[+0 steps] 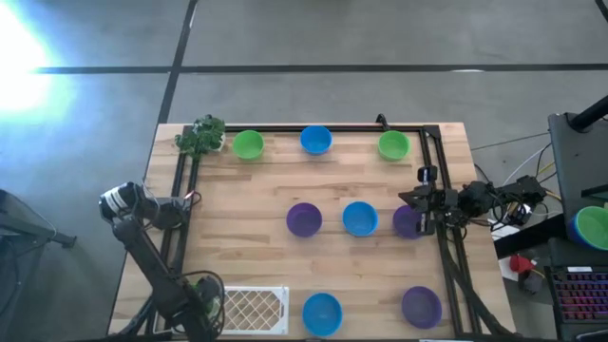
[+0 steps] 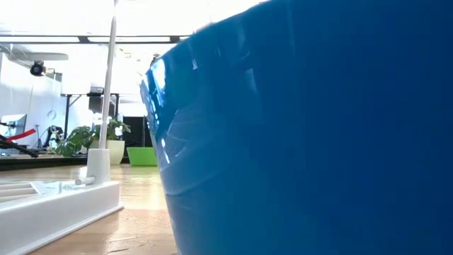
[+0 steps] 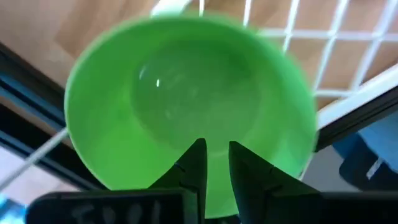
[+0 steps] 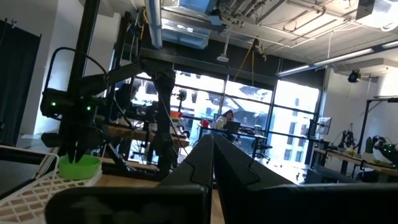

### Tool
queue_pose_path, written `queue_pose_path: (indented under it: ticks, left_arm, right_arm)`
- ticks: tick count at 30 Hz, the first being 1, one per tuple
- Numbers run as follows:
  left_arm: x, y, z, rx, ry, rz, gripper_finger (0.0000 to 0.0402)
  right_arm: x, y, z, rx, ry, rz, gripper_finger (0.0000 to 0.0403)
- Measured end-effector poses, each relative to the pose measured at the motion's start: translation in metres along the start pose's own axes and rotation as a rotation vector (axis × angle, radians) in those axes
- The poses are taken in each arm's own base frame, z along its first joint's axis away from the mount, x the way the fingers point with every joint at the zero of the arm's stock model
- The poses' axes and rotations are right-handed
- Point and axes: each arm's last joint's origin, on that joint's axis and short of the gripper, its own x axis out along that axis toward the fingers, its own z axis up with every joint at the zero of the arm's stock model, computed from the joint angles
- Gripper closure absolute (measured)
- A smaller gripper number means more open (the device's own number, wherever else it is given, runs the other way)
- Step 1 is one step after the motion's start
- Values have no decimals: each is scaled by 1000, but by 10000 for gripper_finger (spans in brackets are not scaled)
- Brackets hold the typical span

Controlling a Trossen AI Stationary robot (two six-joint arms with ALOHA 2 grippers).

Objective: Pick & Place Mini bowls
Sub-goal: Put the bottom green bowl on the shelf

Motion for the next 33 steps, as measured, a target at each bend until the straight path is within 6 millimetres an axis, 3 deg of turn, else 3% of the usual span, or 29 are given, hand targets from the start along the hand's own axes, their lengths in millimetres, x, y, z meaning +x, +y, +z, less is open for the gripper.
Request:
queue_pose_path:
  ticks: [16, 33]
  left_arm:
    - [8, 3, -3, -51, 184, 49, 340]
    - [1, 0, -2, -27, 119, 5, 340]
  right_arm:
    - [0, 0, 0, 0, 0, 0, 394]
    - [0, 0, 0, 0, 0, 0, 394]
